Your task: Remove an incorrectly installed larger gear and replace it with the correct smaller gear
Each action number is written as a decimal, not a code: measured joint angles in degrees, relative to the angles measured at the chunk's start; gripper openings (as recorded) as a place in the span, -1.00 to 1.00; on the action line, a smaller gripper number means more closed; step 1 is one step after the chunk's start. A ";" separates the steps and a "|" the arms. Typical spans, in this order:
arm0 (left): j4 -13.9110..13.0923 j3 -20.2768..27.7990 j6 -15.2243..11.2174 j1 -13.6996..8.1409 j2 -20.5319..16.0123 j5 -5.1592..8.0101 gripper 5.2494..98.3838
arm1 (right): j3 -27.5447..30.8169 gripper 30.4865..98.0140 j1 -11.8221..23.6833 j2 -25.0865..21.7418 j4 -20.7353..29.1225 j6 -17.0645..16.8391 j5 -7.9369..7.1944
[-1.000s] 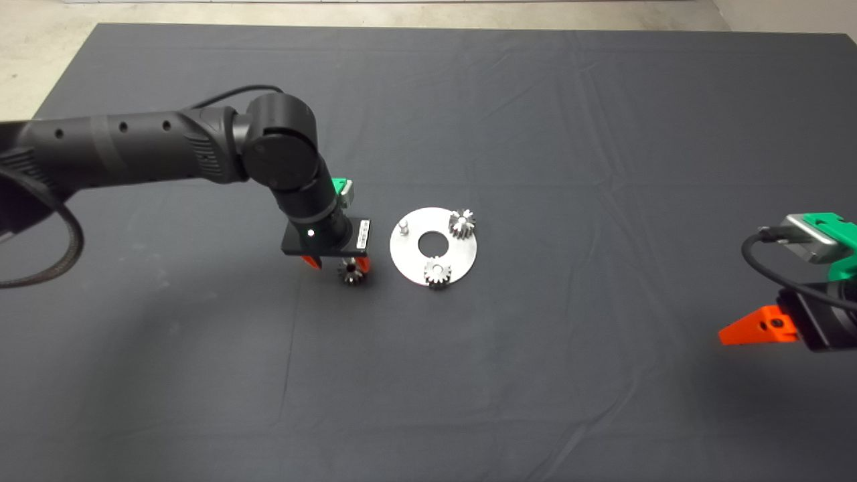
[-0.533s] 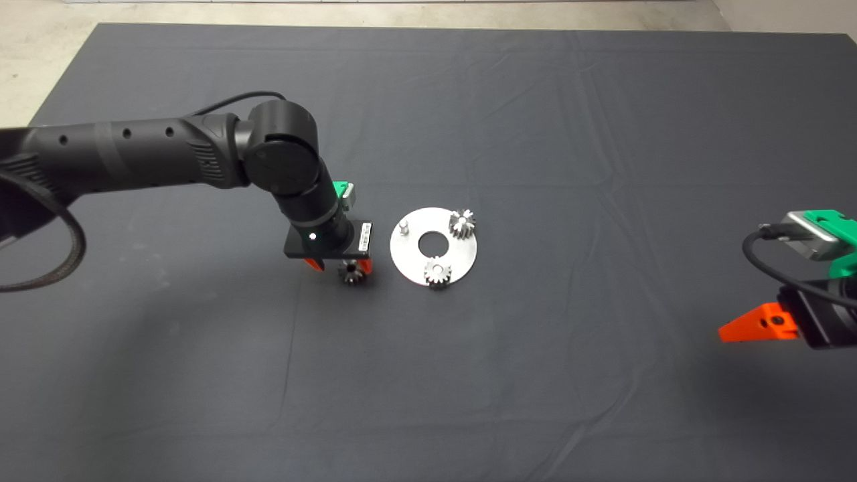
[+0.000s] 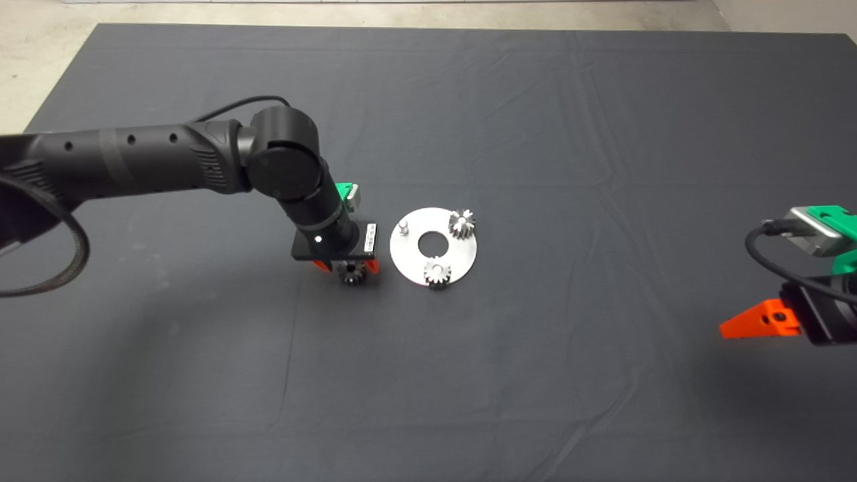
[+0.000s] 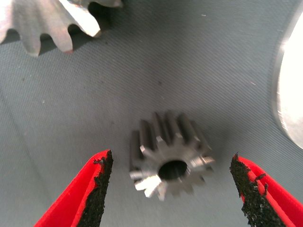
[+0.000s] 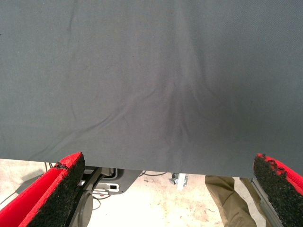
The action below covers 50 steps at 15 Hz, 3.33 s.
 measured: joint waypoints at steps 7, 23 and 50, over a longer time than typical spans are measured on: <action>1.35 -0.59 0.08 1.02 0.08 -0.17 0.25 | -0.03 0.88 0.28 0.00 0.06 0.00 0.00; 1.90 -1.02 0.53 1.13 0.17 -0.28 -0.21 | -0.11 0.88 0.31 0.17 0.10 0.00 0.01; -1.13 -1.02 0.73 -1.79 1.77 4.13 -0.45 | -0.52 0.88 1.12 0.24 0.11 0.00 0.00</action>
